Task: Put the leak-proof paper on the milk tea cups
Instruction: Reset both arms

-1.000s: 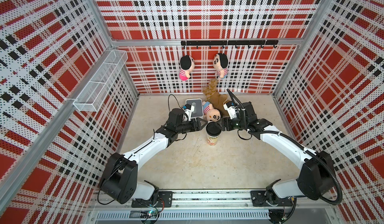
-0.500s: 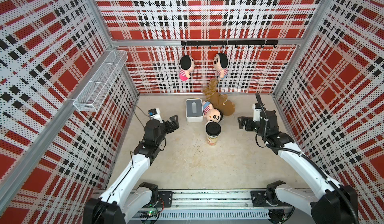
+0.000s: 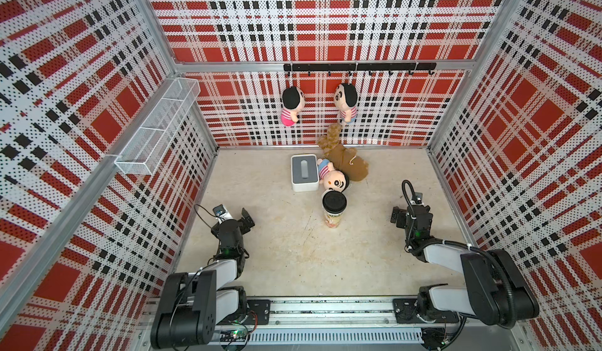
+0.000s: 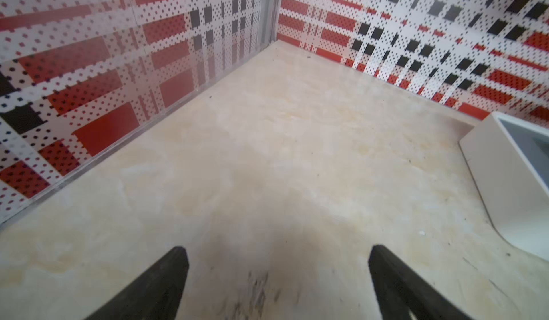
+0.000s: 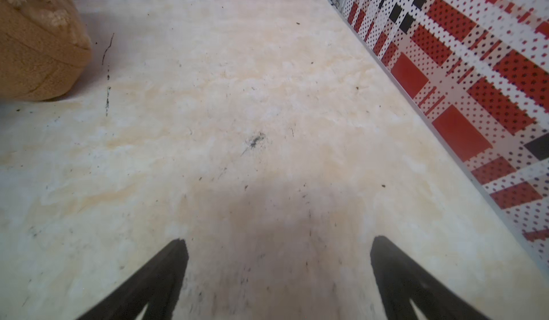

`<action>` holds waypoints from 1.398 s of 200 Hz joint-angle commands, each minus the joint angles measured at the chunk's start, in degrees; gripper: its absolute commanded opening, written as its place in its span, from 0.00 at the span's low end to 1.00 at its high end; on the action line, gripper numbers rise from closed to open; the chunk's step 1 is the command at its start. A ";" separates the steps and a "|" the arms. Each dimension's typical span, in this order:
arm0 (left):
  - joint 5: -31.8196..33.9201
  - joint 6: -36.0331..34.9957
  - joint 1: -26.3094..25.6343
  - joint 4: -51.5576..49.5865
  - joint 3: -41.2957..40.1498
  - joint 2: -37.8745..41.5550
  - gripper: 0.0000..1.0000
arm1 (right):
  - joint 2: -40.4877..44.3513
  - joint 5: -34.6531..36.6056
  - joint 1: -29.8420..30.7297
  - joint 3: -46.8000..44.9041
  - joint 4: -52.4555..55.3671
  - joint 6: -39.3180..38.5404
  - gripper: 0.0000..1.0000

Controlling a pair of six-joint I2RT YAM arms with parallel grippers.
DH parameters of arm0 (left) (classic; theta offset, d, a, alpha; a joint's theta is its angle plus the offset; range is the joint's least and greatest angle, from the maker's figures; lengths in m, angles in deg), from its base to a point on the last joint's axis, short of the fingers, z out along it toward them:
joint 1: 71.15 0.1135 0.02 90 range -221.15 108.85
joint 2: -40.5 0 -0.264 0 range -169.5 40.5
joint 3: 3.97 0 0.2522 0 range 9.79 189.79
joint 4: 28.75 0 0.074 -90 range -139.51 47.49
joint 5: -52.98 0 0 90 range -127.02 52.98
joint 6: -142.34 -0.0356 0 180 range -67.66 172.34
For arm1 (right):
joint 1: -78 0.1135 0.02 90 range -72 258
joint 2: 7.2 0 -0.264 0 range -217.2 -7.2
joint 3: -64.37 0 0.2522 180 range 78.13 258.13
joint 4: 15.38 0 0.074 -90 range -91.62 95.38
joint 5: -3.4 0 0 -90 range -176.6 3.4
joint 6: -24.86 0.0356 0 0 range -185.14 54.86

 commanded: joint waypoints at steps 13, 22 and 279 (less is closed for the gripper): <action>-7.71 -5.10 1.13 23.57 0.13 -3.96 0.98 | -3.69 -1.71 -1.81 3.06 -15.65 -4.55 1.00; -7.57 -6.14 1.05 25.70 -0.24 -4.85 0.98 | -4.71 -3.47 -2.51 3.02 -18.21 -5.14 1.00; -0.53 -13.12 -7.10 28.24 6.25 -17.99 0.98 | -12.27 -12.97 -4.87 -1.58 -34.58 -6.02 1.00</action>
